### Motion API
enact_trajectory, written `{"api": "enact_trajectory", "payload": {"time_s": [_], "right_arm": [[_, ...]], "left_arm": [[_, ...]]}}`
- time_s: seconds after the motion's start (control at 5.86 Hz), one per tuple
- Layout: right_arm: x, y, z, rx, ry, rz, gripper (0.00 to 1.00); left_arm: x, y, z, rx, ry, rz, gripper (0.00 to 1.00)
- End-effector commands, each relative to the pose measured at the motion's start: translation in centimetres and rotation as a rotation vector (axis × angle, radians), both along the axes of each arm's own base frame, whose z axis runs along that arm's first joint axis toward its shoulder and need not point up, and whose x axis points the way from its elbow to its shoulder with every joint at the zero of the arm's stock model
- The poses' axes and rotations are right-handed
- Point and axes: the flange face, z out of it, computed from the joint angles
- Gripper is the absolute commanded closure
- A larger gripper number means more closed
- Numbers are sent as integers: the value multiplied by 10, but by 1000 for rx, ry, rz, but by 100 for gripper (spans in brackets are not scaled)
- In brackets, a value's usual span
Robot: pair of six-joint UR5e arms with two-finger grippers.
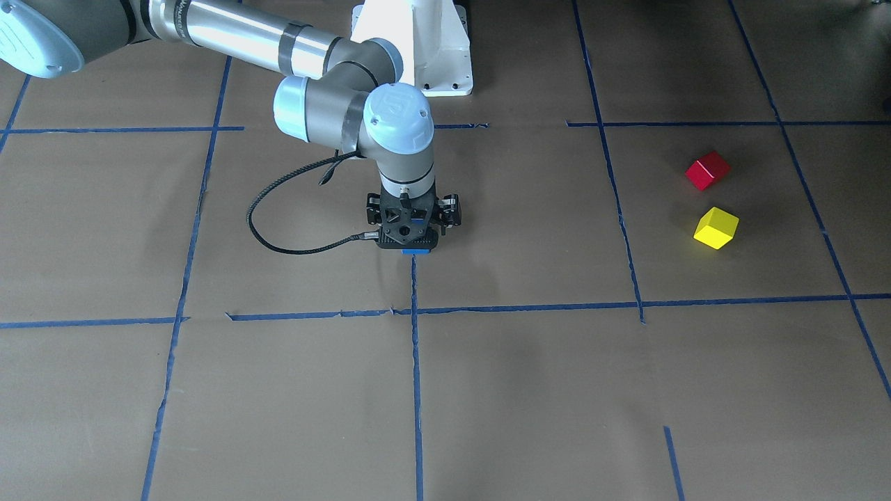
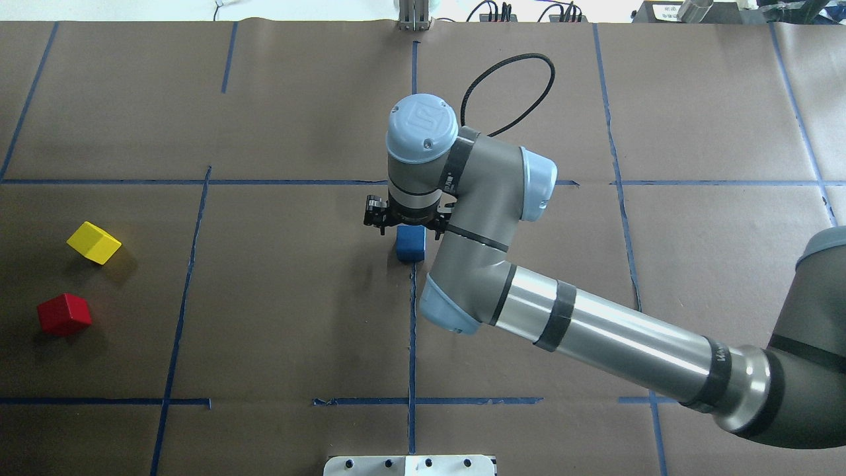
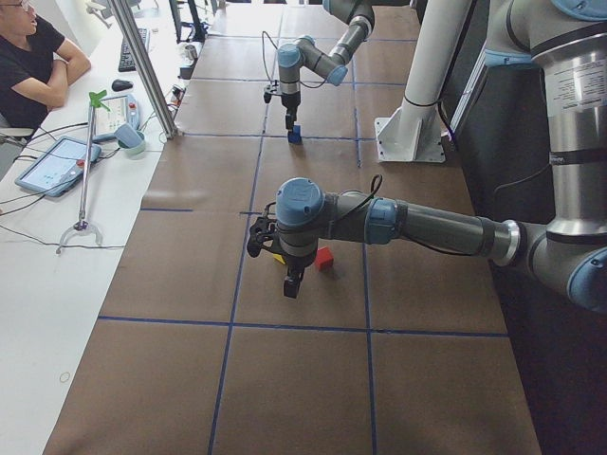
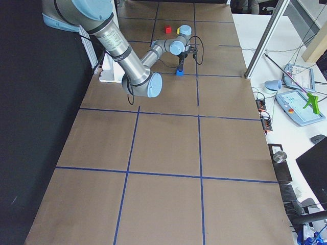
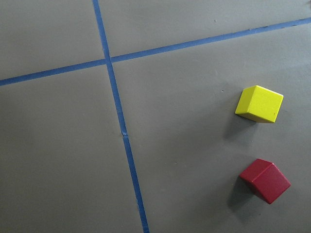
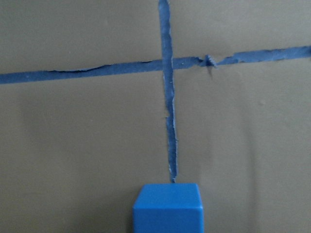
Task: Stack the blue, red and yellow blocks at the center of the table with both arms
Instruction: 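Lower the blue cube onto the center and open the right gripper, then withdraw the right gripper while the left gripper reaches to the red cube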
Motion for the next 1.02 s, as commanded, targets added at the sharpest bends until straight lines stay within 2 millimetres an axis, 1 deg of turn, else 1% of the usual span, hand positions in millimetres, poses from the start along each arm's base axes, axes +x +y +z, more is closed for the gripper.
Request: {"api": "enact_trajectory", "payload": {"time_s": [0.0,0.17,0.34,0.51,0.68,0.85], "right_arm": [[114,11,30,30,-75,55,0],[150,6,59,-20,-89,32,0],[192,7,91,16,-85,-11,0],[220,8,118,42,-62,-23,0],[226,13,141,46,-34,-41,0],[236,21,154,40,-20,-39,0]], "left_arm": [[71,-8,-15,-80,13,2,0],[123,-6,-27,-147,31,-37,0],[172,2,-33,-259,13,-114,0],[213,12,-37,-335,-10,-182,0],[235,18,-35,-426,-34,-310,0],[249,23,-21,-458,-32,-348,0]]}}
